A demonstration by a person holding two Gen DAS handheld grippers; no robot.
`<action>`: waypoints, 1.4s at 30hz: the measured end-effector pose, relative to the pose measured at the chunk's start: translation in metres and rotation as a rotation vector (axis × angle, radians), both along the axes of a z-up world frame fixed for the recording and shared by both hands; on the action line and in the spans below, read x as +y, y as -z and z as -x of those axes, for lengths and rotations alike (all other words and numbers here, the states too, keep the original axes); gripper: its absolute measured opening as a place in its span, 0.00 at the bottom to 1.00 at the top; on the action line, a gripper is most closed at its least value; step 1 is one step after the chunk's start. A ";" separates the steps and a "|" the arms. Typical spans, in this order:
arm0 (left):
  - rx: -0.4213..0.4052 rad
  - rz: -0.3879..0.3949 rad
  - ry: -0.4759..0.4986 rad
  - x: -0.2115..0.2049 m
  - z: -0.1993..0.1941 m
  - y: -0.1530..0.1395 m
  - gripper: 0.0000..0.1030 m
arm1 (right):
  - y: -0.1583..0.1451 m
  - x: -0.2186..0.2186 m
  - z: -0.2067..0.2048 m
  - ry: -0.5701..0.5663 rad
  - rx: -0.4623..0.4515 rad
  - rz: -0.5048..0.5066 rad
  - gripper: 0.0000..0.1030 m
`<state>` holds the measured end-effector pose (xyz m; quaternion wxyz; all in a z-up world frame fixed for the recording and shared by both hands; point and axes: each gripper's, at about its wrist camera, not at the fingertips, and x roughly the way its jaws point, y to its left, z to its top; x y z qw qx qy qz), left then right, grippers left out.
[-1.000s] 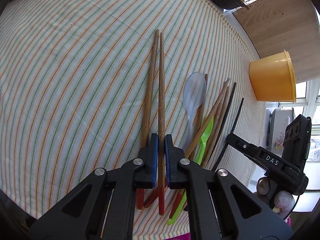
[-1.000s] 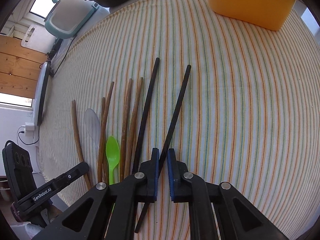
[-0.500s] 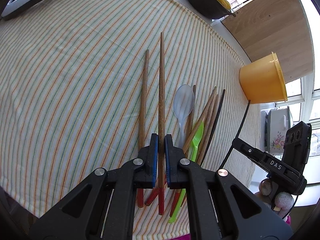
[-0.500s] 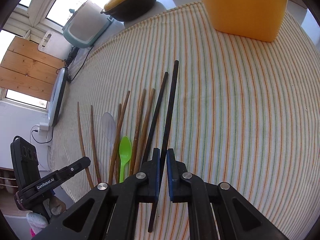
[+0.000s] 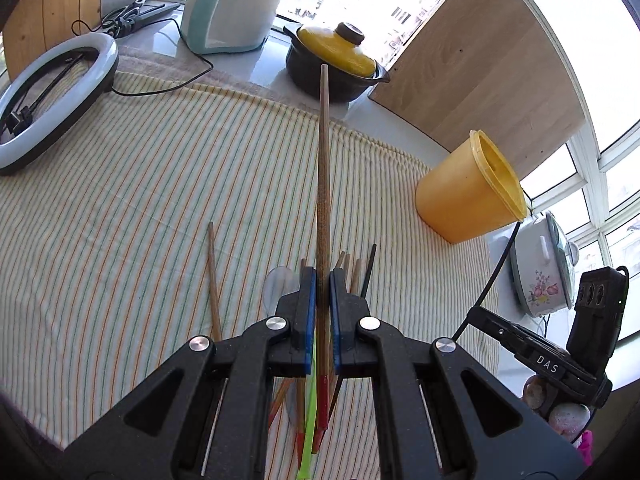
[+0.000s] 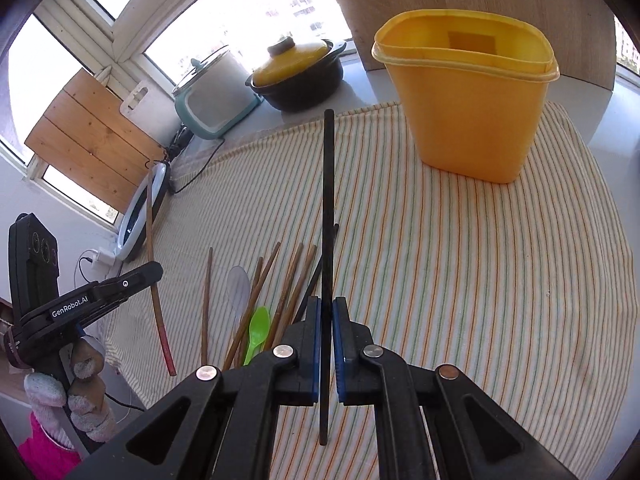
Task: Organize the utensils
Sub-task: 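Lift both held chopsticks and carry them over the yellow container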
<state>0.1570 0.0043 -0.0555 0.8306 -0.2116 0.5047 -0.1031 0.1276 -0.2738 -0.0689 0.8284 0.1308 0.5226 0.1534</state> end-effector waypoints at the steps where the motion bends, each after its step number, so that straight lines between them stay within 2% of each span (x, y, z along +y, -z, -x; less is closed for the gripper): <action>1: -0.016 -0.001 0.007 -0.005 -0.006 -0.005 0.04 | -0.007 -0.004 -0.001 0.007 -0.019 -0.001 0.03; 10: -0.136 0.002 0.062 -0.053 -0.058 -0.042 0.04 | -0.063 -0.041 -0.022 0.075 -0.179 -0.018 0.03; 25: -0.303 0.011 0.135 -0.118 -0.118 -0.097 0.04 | -0.117 -0.079 -0.042 0.109 -0.315 -0.067 0.03; 35: -0.350 0.054 0.161 -0.153 -0.155 -0.106 0.04 | -0.142 -0.111 -0.053 0.196 -0.393 -0.099 0.03; 40: -0.340 0.084 0.185 -0.174 -0.177 -0.099 0.04 | -0.144 -0.130 -0.059 0.240 -0.402 -0.098 0.03; 42: -0.342 0.071 0.194 -0.183 -0.184 -0.095 0.04 | -0.143 -0.137 -0.060 0.255 -0.403 -0.102 0.03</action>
